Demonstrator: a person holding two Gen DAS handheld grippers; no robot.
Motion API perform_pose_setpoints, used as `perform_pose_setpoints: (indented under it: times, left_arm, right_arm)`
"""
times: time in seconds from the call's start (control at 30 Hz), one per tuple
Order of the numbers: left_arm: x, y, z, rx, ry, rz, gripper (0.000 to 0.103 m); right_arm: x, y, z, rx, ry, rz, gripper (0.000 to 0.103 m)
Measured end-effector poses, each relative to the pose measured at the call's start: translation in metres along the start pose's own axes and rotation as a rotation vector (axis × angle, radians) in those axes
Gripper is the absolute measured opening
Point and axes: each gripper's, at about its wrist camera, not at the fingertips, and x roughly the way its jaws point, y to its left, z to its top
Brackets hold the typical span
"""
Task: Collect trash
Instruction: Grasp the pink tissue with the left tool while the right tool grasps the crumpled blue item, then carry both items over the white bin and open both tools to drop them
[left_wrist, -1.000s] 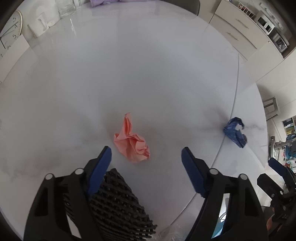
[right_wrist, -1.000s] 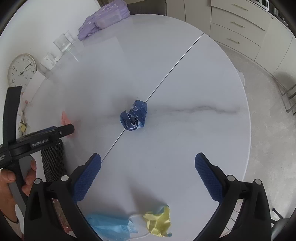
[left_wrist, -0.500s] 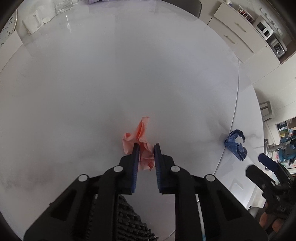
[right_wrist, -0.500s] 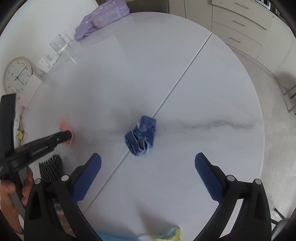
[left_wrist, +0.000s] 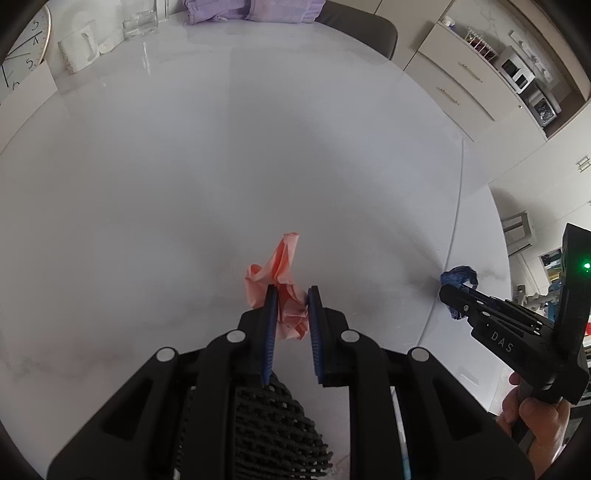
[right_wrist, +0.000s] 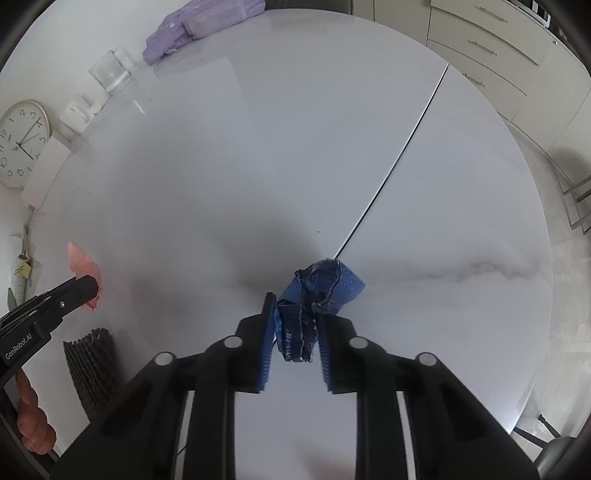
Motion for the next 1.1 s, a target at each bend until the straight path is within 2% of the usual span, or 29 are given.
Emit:
perform_pose_setpoints:
  times: [0.17,0.27,0.37,0.53,0.73,0.93,1.1]
  left_arm:
    - [-0.024,-0.026,-0.007,0.051,-0.021,-0.007,0.016]
    - [-0.046,-0.055,-0.022,0.101,-0.031,-0.031,0.016]
    - [-0.061,-0.101,-0.039,0.179,-0.027,-0.053,0.016]
    - [-0.082,-0.178,-0.084,0.309,0.003,-0.095,0.017]
    - [-0.093,-0.266,-0.152,0.47,0.057,-0.165,0.017]
    - [-0.093,-0.344,-0.213,0.626,0.096,-0.213,0.017]
    - [-0.088,-0.392,-0.247,0.714,0.118,-0.224,0.017]
  right_arm:
    - [-0.037,-0.013,-0.013,0.018,-0.03,0.052,0.016]
    - [-0.072,-0.03,-0.032,0.024,-0.064,0.063,0.016]
    - [-0.105,-0.052,-0.059,0.027,-0.085,0.056,0.016]
    - [-0.156,-0.091,-0.113,0.044,-0.11,0.024,0.016]
    - [-0.213,-0.156,-0.198,0.115,-0.147,-0.039,0.016]
    - [-0.242,-0.218,-0.265,0.223,-0.165,-0.074,0.016]
    - [-0.251,-0.251,-0.294,0.28,-0.177,-0.089,0.016]
